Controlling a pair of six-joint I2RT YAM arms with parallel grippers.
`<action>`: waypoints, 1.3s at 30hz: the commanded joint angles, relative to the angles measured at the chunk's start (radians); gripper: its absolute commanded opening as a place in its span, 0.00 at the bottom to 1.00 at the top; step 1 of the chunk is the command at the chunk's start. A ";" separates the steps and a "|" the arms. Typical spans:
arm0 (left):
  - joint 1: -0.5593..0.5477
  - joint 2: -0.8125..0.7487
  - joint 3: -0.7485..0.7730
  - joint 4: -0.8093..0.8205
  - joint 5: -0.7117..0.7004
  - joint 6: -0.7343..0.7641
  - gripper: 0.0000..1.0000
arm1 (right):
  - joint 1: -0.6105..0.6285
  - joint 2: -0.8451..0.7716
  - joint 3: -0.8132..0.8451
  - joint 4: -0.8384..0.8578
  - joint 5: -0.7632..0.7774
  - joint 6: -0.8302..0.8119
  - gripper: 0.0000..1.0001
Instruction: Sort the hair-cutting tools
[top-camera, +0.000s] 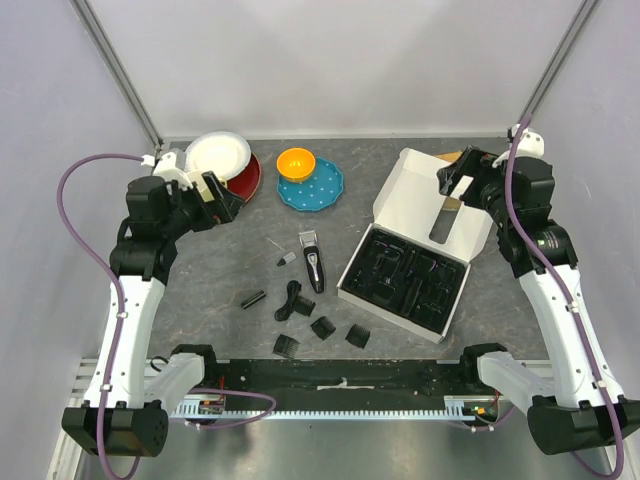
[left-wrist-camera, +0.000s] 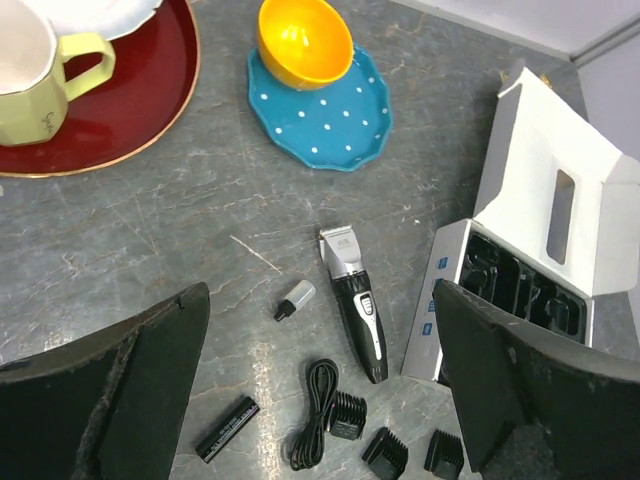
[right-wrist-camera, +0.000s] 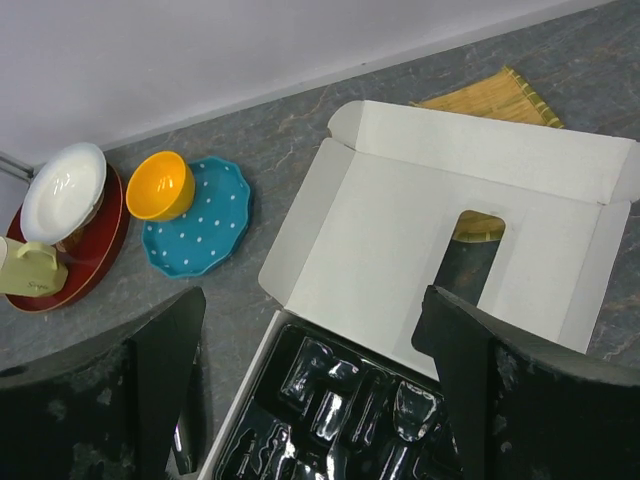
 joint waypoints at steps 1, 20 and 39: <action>0.004 -0.014 0.039 -0.025 -0.118 -0.088 1.00 | -0.003 -0.037 0.006 0.011 0.070 0.051 0.98; 0.004 -0.379 -0.248 0.190 0.167 -0.211 1.00 | -0.001 -0.119 -0.122 -0.093 -0.203 0.032 0.98; -0.436 0.198 -0.232 0.159 -0.210 -0.363 0.93 | 0.002 -0.184 -0.238 -0.114 -0.183 0.059 0.98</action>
